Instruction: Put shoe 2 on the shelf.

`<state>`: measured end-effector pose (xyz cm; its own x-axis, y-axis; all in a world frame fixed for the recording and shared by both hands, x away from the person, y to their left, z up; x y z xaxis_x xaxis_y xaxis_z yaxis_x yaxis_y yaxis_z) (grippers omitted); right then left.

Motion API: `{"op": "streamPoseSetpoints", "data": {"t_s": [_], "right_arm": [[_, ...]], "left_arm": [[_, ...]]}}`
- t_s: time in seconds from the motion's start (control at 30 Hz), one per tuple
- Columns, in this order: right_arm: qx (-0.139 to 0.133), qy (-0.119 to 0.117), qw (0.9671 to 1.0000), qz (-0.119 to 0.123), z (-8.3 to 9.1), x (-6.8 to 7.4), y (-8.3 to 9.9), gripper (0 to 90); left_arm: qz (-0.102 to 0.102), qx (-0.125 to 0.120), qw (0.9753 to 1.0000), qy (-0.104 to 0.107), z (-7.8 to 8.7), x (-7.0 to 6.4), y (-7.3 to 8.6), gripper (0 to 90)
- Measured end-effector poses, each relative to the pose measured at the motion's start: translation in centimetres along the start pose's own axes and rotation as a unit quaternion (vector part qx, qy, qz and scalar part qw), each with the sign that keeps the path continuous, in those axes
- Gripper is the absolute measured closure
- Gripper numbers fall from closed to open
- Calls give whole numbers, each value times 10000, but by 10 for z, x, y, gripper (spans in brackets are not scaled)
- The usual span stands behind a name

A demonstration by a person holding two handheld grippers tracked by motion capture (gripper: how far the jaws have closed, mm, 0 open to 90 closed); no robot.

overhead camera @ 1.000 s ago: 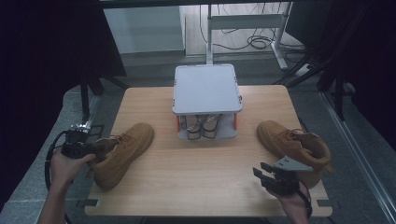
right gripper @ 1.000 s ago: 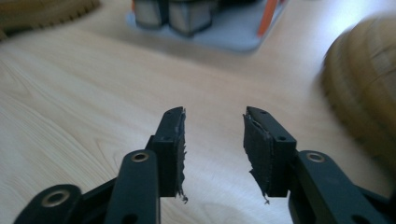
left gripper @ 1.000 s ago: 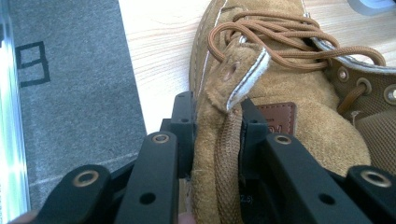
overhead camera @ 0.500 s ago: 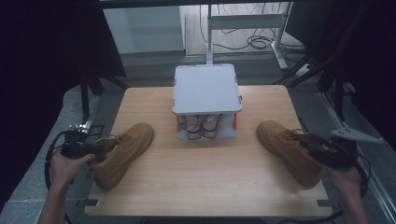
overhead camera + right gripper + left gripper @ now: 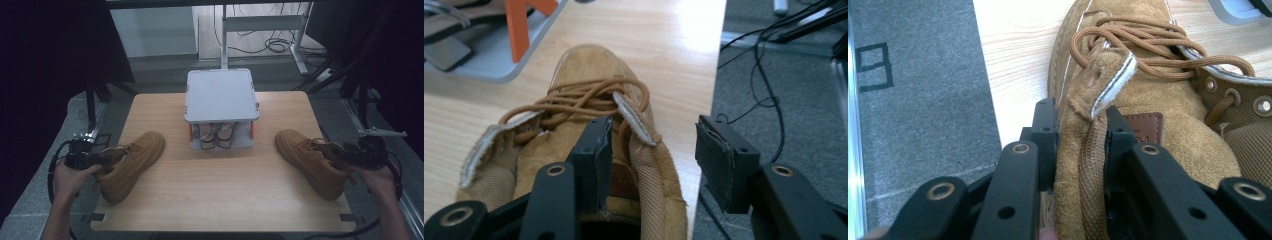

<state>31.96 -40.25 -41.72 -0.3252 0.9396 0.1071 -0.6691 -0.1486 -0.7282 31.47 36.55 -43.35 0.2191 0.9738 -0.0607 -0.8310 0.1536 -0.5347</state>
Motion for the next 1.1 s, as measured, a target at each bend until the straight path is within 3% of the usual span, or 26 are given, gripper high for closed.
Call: {"op": "streamPoseSetpoints", "data": {"t_s": [0.2,0.6,0.8,0.9,1.1], "right_arm": [[312,-69,9994,95,-12,-2,0,538],[244,-222,9995,19,-18,-4,3,678],[509,-87,9987,41,-27,-2,1,708],[528,-24,9986,39,-27,-2,0,735],[469,32,9989,-25,-27,-1,1,772]], "left_arm": [[26,-28,10000,35,0,1,0,734],[47,-64,9999,100,0,1,1,713],[39,-38,10000,59,-1,1,-1,686],[76,5,9999,86,-3,1,-3,694],[42,28,10000,-85,-5,-2,-4,757]]}}
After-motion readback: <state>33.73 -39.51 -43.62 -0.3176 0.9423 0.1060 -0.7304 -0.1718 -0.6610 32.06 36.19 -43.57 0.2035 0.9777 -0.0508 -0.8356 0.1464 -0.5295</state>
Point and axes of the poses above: each handheld gripper's, and its own axes: z roughly backward along the jaws, y roughly out of its underside, x roughly to its left, the point moved 1 cm from there along -z, roughly forward along the jaws, and after that the axes turned 4 degrees about -y, right-handed, at the moved point
